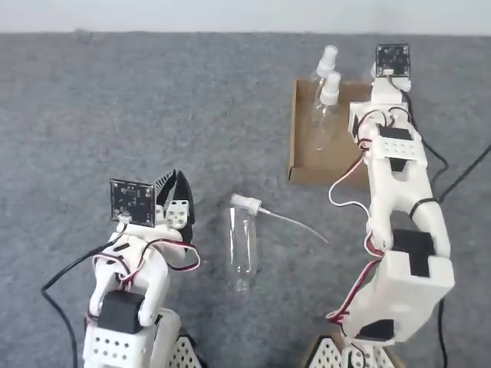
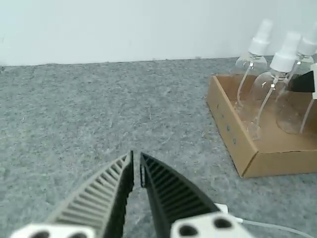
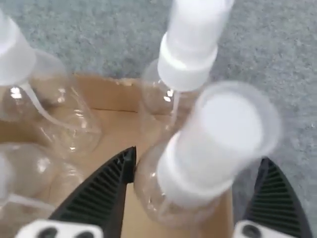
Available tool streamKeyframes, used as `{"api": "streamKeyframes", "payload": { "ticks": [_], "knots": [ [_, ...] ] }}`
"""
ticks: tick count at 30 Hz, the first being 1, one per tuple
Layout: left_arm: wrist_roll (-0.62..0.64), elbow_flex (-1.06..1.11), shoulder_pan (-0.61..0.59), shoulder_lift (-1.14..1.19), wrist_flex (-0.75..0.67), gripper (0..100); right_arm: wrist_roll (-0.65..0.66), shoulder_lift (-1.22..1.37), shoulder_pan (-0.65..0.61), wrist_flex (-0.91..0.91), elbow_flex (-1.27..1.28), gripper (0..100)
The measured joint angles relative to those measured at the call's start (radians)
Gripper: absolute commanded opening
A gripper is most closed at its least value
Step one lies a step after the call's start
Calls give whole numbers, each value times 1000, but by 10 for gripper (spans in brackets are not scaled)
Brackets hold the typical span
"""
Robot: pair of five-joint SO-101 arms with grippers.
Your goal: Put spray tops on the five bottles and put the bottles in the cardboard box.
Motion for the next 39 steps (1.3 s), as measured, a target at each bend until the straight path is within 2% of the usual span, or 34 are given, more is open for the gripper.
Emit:
{"api": "streamKeyframes", "payload": {
  "ticks": [7, 12, 18, 21, 26, 32, 35, 39],
  "knots": [
    [0, 0, 0, 0, 0, 12, 0, -184, -20, 282, -58, 307],
    [0, 0, 0, 0, 0, 12, 0, -325, -84, 503, -64, 307],
    [0, 0, 0, 0, 0, 12, 2, -434, -282, 861, -64, 307],
    [0, 0, -55, 0, 0, 12, -9, -446, -411, 982, -58, 307],
    [5, -49, -209, 0, 0, 12, -199, -446, -632, 956, 64, 307],
    [0, -63, -236, 0, 3, 12, -365, -446, -842, 855, 155, 307],
    [0, -63, -241, 0, 3, 12, -411, -446, -902, 784, 207, 307],
    [0, -63, -239, 0, 3, 12, -430, -446, -918, 681, 292, 307]
  ]
}}
